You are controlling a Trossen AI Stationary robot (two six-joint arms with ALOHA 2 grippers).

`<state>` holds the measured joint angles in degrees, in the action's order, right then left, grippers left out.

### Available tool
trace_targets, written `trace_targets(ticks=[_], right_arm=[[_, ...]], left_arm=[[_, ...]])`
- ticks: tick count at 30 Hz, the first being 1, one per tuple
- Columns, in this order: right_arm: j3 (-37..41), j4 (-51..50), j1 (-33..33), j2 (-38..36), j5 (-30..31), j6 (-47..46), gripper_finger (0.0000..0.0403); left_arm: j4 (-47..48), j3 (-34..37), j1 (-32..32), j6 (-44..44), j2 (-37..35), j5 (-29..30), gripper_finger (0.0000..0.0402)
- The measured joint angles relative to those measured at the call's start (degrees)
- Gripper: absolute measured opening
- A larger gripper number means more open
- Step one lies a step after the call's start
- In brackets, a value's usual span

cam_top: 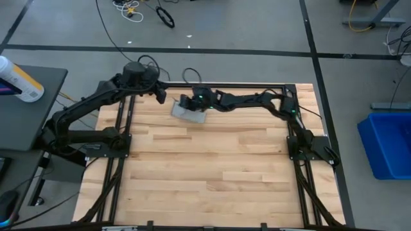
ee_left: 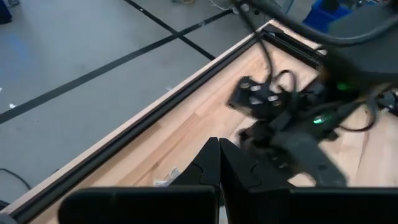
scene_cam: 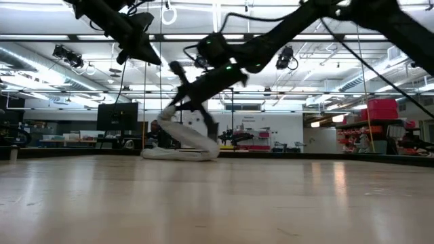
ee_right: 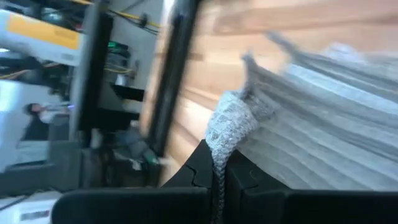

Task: Fold microfiber towels
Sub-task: Fold the gray microfiber cloth

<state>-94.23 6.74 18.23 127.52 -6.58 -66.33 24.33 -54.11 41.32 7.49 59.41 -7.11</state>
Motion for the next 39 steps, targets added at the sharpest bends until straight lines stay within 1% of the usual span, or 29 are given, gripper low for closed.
trace_targets(ticks=[2,3,5,8,11,16,22,23,25,29,31,34,37,39], right_arm=[[-4.1,-4.6,0.1,2.2,-0.9,0.0,0.0006],[-6.3,-4.9,0.1,3.5,-0.9,-0.1,0.0006],[-8.4,-8.2,0.1,4.9,-0.8,-0.5,0.0006],[-10.8,-9.4,0.1,7.1,-0.8,-1.4,0.0006],[-11.7,-11.0,0.3,7.6,0.6,-1.7,0.0006],[-11.9,-10.8,0.2,7.5,3.1,-2.3,0.0006],[-12.0,-10.8,0.4,7.5,4.6,-3.1,0.0007],[-12.0,-10.7,0.4,7.5,4.8,-3.1,0.0012],[-12.0,-10.5,0.4,7.5,5.9,-3.1,0.0037],[-12.0,-10.1,0.4,7.5,9.3,-4.8,0.0121],[-12.0,-9.4,0.4,7.5,9.5,-4.8,0.0164],[-12.0,-9.2,0.7,7.5,9.4,-4.8,0.0217],[-12.0,-8.0,0.7,7.5,9.6,-4.3,0.0252],[-12.0,-6.3,1.0,7.5,9.5,-4.3,0.0264]], left_arm=[[0.7,0.0,0.0,-0.4,-0.7,0.1,0.0000],[0.7,0.0,0.0,-0.4,-0.9,0.3,0.0000],[0.9,0.0,0.0,-0.3,-1.5,0.3,0.0000],[1.0,0.0,0.0,-0.4,-2.1,0.5,0.0000],[1.2,0.0,0.0,-0.4,-2.2,0.4,0.0000],[1.4,0.0,0.0,-0.7,-2.2,0.0,0.0000],[1.7,0.0,0.0,-0.7,-2.2,-0.2,0.0000],[1.7,0.0,0.0,-0.7,-2.2,-0.2,0.0000],[1.7,0.0,0.0,-0.7,-2.2,-0.6,0.0000],[1.7,0.0,0.0,-0.9,-2.2,-1.6,0.0000],[1.9,0.0,0.0,-0.8,-2.2,-1.6,0.0000],[1.9,0.0,0.0,-0.9,-2.2,-1.6,0.0000],[1.9,0.0,0.0,-1.6,-2.2,-1.6,0.0000],[2.0,0.0,0.0,-1.9,-2.2,-1.6,0.0000]])
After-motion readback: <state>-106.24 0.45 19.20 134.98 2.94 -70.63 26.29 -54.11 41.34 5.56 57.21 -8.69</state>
